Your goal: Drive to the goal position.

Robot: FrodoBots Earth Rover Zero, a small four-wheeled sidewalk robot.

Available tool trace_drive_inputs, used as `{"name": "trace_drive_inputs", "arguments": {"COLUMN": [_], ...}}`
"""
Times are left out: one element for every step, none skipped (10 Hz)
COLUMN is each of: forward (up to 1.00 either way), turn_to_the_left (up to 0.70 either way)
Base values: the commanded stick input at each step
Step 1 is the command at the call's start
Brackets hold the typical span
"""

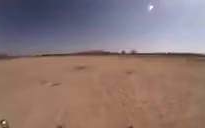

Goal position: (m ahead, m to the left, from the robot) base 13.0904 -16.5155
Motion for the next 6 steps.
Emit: {"name": "trace_drive_inputs", "arguments": {"forward": [1.00,1.00,1.00,1.00,1.00,1.00], "turn_to_the_left": [0.00,0.00,0.00,0.00,0.00,0.00]}}
